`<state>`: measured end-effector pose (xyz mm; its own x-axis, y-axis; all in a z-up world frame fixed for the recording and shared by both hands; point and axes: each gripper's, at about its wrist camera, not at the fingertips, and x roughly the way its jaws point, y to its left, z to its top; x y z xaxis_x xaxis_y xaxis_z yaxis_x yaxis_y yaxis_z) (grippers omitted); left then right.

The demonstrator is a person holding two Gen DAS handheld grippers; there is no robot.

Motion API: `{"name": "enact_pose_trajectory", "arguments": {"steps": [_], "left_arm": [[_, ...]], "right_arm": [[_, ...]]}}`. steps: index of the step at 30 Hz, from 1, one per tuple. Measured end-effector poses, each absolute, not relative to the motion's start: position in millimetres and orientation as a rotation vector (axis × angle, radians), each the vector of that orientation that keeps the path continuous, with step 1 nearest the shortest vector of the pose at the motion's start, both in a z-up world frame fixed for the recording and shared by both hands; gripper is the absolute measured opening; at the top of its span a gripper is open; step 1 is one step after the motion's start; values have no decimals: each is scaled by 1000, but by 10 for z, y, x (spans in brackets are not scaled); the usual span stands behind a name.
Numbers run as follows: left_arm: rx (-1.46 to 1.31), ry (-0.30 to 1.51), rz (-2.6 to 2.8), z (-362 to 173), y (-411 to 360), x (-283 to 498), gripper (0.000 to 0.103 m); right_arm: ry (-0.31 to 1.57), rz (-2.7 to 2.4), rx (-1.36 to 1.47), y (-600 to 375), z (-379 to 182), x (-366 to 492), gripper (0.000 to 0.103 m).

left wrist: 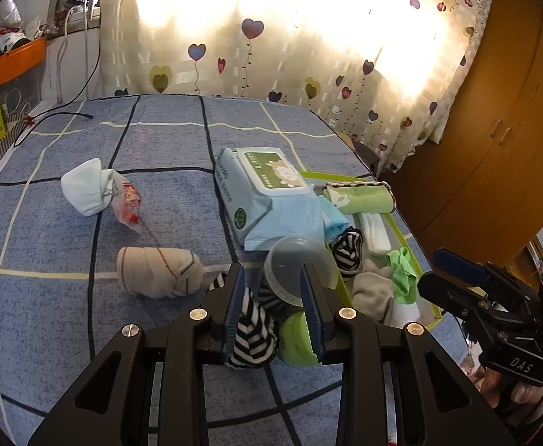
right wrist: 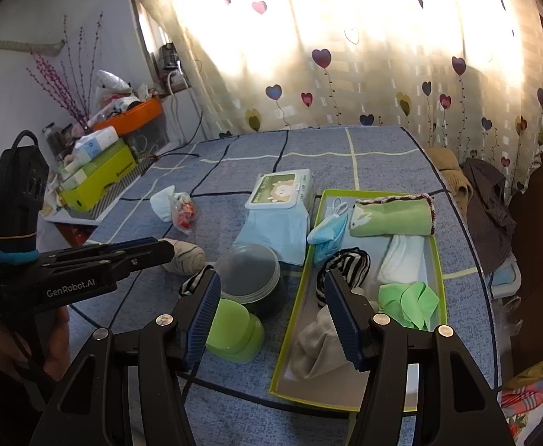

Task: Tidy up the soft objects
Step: 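Move both open grippers back from the tray to the pile, then grasp the black-and-white striped sock with the left gripper and lift it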

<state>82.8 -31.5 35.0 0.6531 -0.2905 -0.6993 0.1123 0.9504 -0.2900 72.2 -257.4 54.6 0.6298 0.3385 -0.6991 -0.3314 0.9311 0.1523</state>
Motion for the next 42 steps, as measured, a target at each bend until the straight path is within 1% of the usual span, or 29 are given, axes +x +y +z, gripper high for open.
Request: {"name": "enact_pose_trajectory", "arguments": {"steps": [4,9,11,17,26,33,34,36,37,38,40,42], "left_arm": [[-235,832,-223,297,-251,801,32],[-241,880,-197,80,-151,802,33],[-254,909,-199,-38,-123,811,40],[-270,971,-210,-311,-124,878,41],[-223,1032,-227,-560,-287,1032,41],[-123,993,-200,-592,-403,1003,41],[-112,988,-198,-593,-412,995,41],[-89,978,-177,-598,-411,980,30],[-77,974,-169,-602,-408,974,23],[-81,972,-172,-603,-392,966,19],[-95,972,-182,-597,-349,948,13],[-110,968,-188,-585,-304,924,13]], "right_arm": [[809,395,8,-2543,525,708,58],[813,409,0,-2509,520,699,58],[815,412,-1,-2494,513,708,58],[833,422,-7,-2450,465,748,58],[854,417,-18,-2411,407,808,58],[868,417,-27,-2350,372,855,58],[869,418,-29,-2347,370,858,58],[870,421,-31,-2335,368,859,58],[869,422,-32,-2330,371,858,58],[867,425,-32,-2325,374,855,58],[866,426,-33,-2316,382,854,58],[863,425,-34,-2310,388,849,58]]}}
